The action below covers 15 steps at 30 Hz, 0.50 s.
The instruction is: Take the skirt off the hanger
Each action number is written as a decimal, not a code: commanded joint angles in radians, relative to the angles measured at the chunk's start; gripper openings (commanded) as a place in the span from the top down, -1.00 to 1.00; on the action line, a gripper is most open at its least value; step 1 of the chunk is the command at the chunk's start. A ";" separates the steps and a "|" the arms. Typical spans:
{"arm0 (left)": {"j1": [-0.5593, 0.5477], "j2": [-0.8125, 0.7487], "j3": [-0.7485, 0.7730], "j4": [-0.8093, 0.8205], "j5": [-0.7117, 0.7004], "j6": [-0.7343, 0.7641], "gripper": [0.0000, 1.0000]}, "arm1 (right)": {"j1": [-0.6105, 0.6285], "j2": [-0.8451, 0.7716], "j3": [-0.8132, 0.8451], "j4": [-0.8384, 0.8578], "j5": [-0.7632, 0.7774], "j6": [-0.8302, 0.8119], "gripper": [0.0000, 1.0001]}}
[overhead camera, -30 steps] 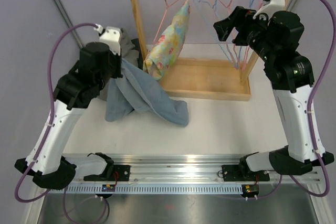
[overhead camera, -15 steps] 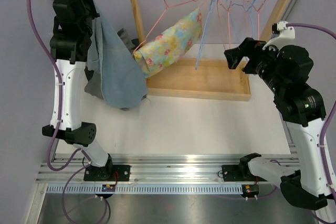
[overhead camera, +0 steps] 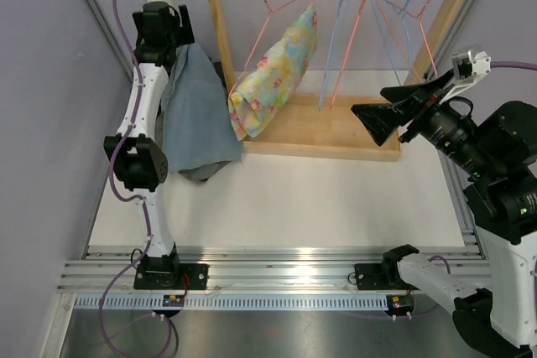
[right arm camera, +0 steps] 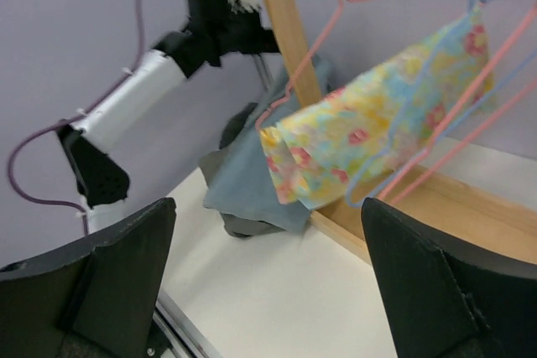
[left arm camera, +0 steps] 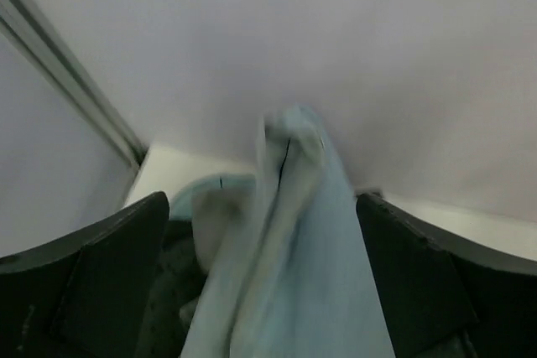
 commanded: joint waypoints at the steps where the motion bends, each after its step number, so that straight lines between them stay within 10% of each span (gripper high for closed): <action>1: 0.011 -0.070 -0.079 -0.010 0.010 -0.094 -0.98 | 0.001 0.070 0.043 0.095 -0.189 0.045 -0.99; 15: -0.163 -0.935 -0.977 -0.082 0.145 -0.206 -0.98 | 0.216 0.600 0.367 0.168 0.116 0.108 -0.89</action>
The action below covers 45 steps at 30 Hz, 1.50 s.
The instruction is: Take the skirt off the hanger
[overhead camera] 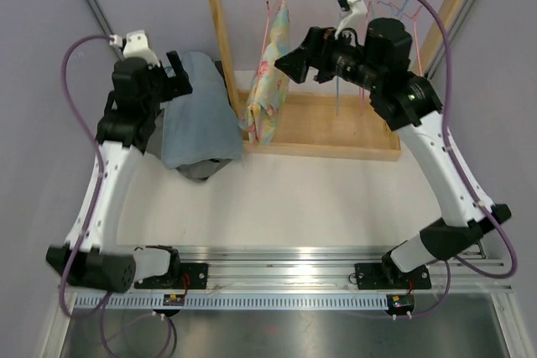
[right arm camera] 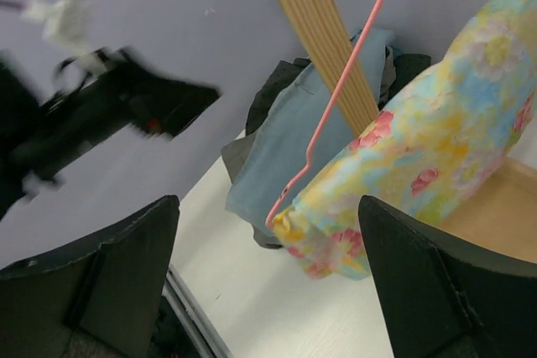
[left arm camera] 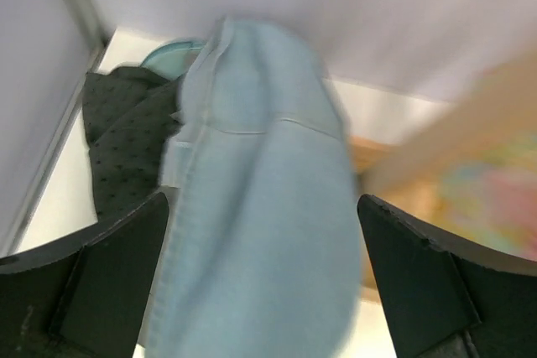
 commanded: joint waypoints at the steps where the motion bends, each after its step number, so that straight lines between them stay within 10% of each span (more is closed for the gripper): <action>1: -0.133 -0.221 -0.234 -0.025 0.042 -0.031 -0.98 | 0.034 0.088 0.143 0.022 0.116 0.008 -0.89; 7: -0.302 -0.532 -0.550 -0.112 -0.004 -0.079 -0.98 | 0.041 0.278 0.307 0.023 0.104 0.039 -0.89; 18: -0.348 -0.627 -0.629 -0.199 -0.097 -0.072 -0.98 | 0.080 0.441 0.391 0.028 0.180 0.033 -0.67; 25: -0.349 -0.607 -0.630 -0.186 -0.062 -0.069 -0.98 | 0.081 0.439 0.358 0.019 0.212 0.022 0.01; 29: -0.349 -0.613 -0.632 -0.183 -0.061 -0.066 -0.98 | 0.081 0.433 0.373 0.003 0.226 0.014 0.98; 45: -0.362 -0.609 -0.534 -0.135 0.041 -0.045 -0.98 | 0.081 0.316 0.460 0.012 0.189 0.004 1.00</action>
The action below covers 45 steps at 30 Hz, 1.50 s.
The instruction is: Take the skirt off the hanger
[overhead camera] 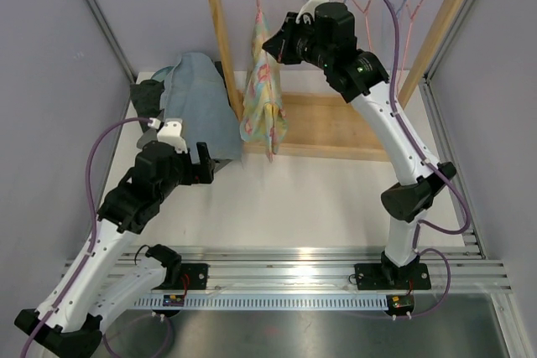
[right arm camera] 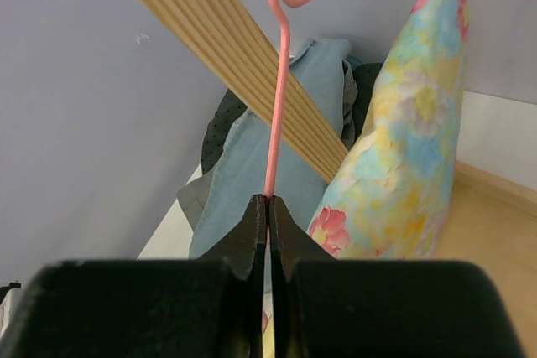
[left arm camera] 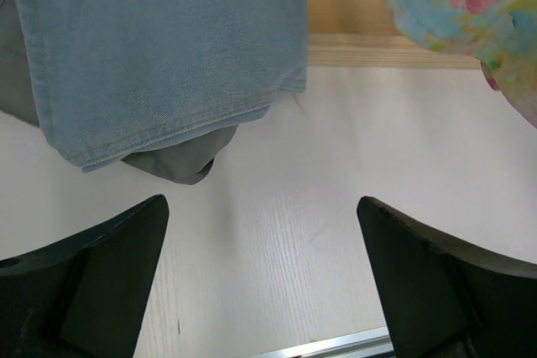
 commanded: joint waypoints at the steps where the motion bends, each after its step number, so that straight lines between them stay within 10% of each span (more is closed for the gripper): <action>1: -0.016 0.010 0.112 0.090 0.074 0.021 -0.98 | 0.009 -0.109 0.102 0.064 -0.024 -0.012 1.00; 13: -0.062 0.184 0.200 0.633 0.580 -0.009 -0.98 | 0.009 -0.198 0.044 0.111 -0.050 0.041 1.00; 27: -0.146 0.336 0.234 0.776 0.617 -0.039 -0.98 | 0.009 -0.229 -0.108 0.110 -0.102 0.057 1.00; 32: -0.151 0.183 0.142 0.620 0.501 0.001 -0.98 | 0.020 -0.219 -0.249 -0.099 -0.045 -0.038 -0.19; 45: -0.151 -0.184 0.030 0.141 0.157 0.052 -0.98 | 0.215 -0.382 -1.050 0.108 -0.024 0.043 -0.56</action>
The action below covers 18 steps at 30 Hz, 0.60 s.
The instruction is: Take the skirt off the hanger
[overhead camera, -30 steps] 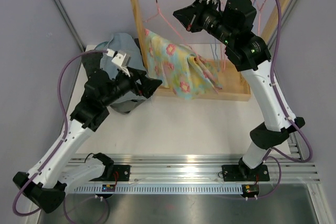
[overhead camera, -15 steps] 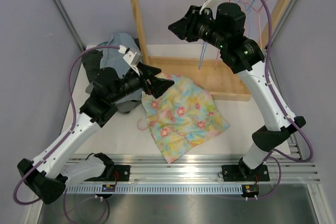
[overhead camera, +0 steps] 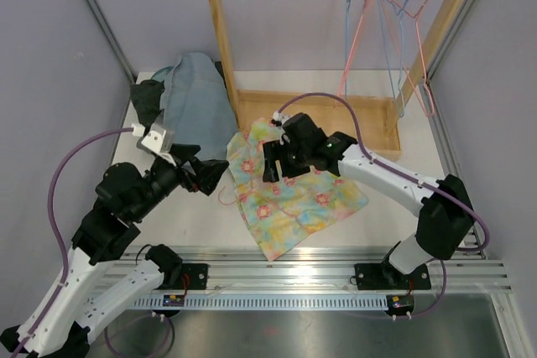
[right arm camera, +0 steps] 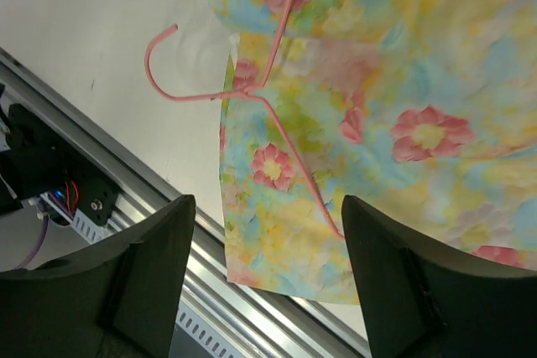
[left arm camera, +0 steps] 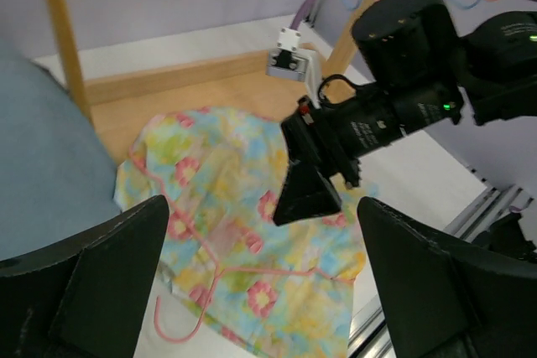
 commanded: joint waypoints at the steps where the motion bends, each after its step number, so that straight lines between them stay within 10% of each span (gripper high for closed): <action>1: -0.005 -0.059 -0.061 -0.118 -0.119 -0.005 -0.98 | 0.042 -0.042 -0.047 0.102 0.021 0.043 -0.55; 18: -0.005 -0.128 -0.113 -0.147 -0.162 -0.035 -0.98 | 0.145 0.173 -0.101 0.289 -0.001 0.048 -0.54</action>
